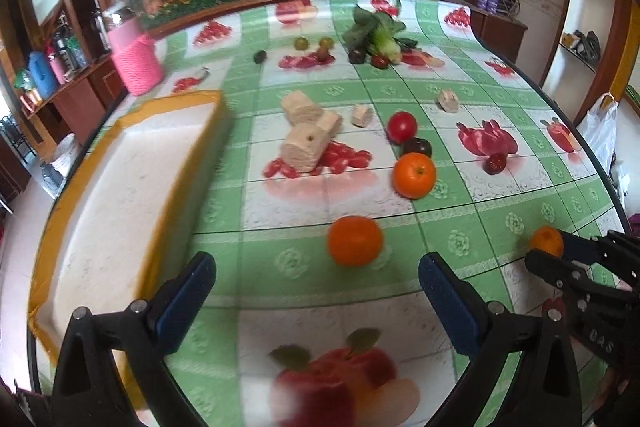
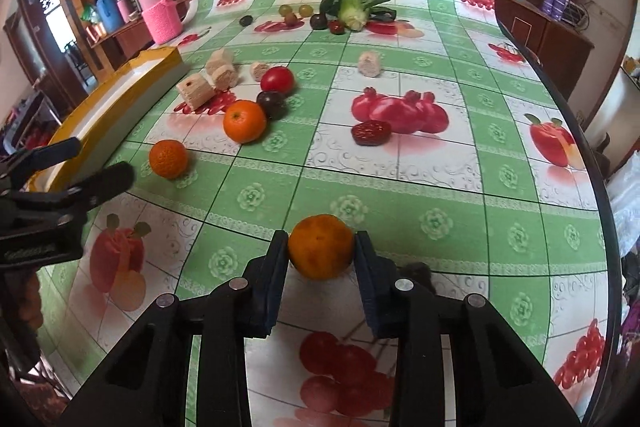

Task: Organize fruits
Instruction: 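Grasp an orange with the right tool while the left tool grasps another orange, then carry both oranges into the yellow-rimmed tray and open both tools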

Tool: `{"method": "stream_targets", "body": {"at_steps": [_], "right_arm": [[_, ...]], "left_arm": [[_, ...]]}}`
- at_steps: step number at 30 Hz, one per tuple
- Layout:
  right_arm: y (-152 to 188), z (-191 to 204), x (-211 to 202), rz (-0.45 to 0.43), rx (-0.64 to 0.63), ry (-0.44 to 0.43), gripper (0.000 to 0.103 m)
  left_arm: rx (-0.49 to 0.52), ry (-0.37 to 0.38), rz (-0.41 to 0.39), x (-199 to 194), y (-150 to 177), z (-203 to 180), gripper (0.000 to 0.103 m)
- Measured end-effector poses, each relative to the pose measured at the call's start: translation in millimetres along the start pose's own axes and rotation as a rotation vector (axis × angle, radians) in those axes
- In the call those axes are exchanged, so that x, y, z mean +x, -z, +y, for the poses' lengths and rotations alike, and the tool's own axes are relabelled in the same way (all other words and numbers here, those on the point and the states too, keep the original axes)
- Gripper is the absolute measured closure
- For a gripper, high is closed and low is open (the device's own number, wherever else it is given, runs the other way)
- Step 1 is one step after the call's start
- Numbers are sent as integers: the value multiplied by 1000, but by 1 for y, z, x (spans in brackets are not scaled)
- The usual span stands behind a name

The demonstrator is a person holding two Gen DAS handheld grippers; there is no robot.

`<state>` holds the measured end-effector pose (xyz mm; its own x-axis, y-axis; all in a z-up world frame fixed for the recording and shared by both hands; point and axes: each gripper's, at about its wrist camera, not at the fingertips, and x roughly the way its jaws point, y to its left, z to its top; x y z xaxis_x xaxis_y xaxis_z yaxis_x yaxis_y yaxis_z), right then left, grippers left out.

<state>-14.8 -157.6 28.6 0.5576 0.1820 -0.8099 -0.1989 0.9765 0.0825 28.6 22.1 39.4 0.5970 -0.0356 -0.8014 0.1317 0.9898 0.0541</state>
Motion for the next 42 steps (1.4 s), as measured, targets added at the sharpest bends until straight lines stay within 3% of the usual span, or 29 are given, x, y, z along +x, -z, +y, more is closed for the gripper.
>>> {"method": "stream_targets", "body": {"at_steps": [3, 6, 7, 9, 15, 27, 42], "right_arm": [[0, -2, -4, -13, 4, -3, 71], [1, -4, -6, -21, 9, -8, 71], [1, -4, -6, -21, 10, -11, 71], [2, -5, -7, -24, 16, -15, 71], [5, -6, -9, -27, 17, -13, 71], [6, 13, -19, -37, -53, 5, 71], [-32, 114, -2, -44, -195, -130, 71]], "left_arm": [[16, 29, 44, 18, -8, -10, 9], [-9, 67, 102, 36, -10, -11, 36], [-26, 89, 124, 42, -9, -10, 51], [-33, 94, 90, 40, -8, -8, 65], [-71, 135, 107, 32, -4, 0, 65], [-147, 212, 50, -23, 14, 21, 65], [-305, 159, -33, -64, 30, 108, 65]]}}
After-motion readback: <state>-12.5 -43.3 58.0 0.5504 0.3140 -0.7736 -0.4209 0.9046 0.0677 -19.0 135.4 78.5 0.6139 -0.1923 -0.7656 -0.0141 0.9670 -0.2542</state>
